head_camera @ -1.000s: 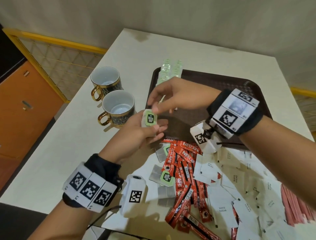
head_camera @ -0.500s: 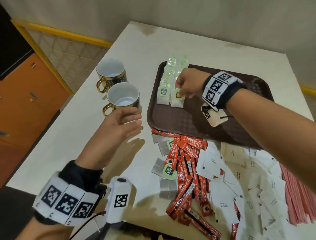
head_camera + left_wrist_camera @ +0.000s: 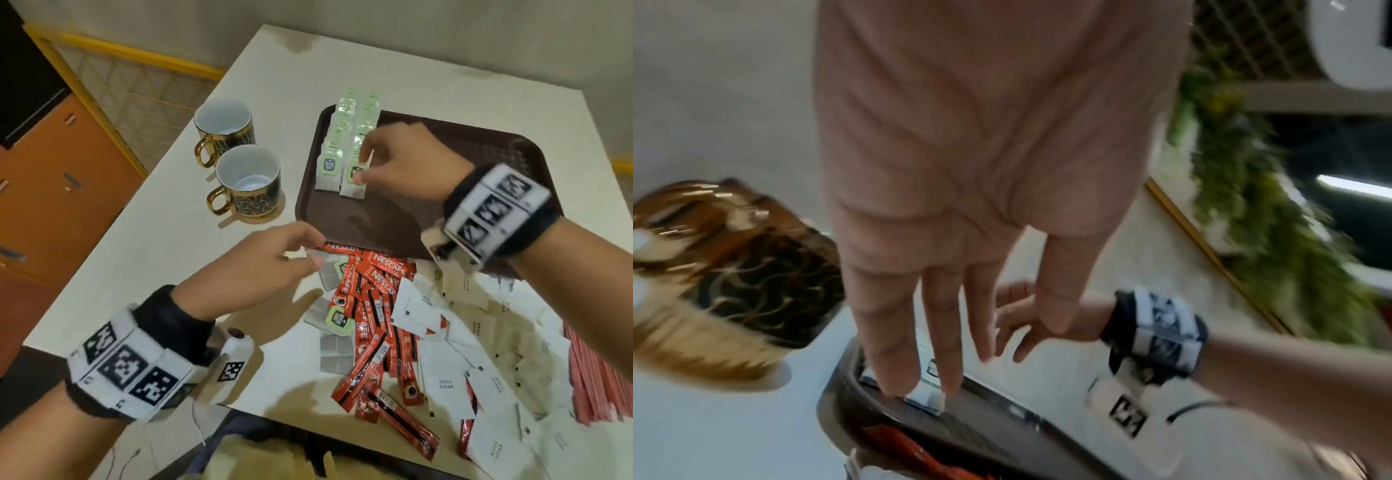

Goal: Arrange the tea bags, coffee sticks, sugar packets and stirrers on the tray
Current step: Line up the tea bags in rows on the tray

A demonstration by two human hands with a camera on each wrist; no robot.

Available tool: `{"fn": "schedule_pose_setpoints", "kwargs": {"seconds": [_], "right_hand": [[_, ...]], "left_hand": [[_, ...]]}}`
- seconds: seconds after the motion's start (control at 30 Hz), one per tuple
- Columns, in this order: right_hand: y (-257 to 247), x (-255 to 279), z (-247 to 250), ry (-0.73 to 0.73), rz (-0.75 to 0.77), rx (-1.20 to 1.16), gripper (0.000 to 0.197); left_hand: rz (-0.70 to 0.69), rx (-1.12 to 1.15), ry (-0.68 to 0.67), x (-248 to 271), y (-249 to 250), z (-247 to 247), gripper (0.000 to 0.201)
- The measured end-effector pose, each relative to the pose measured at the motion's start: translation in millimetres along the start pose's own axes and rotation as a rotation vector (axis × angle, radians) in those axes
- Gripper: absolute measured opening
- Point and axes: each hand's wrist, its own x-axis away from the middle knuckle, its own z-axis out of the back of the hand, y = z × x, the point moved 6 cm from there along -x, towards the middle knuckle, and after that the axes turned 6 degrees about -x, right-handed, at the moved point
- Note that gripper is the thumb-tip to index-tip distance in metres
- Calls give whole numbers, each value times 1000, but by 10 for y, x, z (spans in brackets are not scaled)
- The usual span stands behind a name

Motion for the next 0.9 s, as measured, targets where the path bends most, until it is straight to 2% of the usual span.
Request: {"fn": "schedule_pose_setpoints", "kwargs": {"seconds": [0.07, 0.13, 0.2, 0.3, 0.4, 0.5, 0.57, 0.63, 0.7, 0.8, 0.9], "right_hand": [[-192, 423, -211, -160, 120, 34, 23], [-266, 814, -522, -349, 191, 105, 28], [-241, 1086, -775, -441, 239, 222, 39], [-168, 1315, -948, -486, 292, 392, 58], [-50, 1413, -907, -517, 240, 389, 58], [43, 1441, -815, -505, 176, 331, 43], [24, 1428, -761, -445, 206, 291, 34], [-40, 1399, -753, -400, 248, 276, 38], [-145, 1350, -805, -386, 293, 280, 44], [-357, 1324, -1001, -445, 409, 326, 55], [-378, 1383, -1168, -568, 381, 451, 67]], "left_hand": [[-122, -255, -101, -27, 137, -181, 36], [-235, -490, -177, -57, 194, -388, 41], [-259, -717, -266, -54, 128, -606, 49], [-226, -969, -349, 60, -36, -809, 74], [-240, -950, -343, 207, -68, -774, 74], [-214, -899, -340, 289, -129, -636, 66], [-234, -870, -265, 275, -89, -532, 53], [-250, -827, -164, 194, -29, -451, 44], [-243, -824, -126, 71, -34, -423, 47], [-233, -916, -207, -43, -125, -476, 49], [-193, -999, -307, 14, -249, -506, 52]]}}
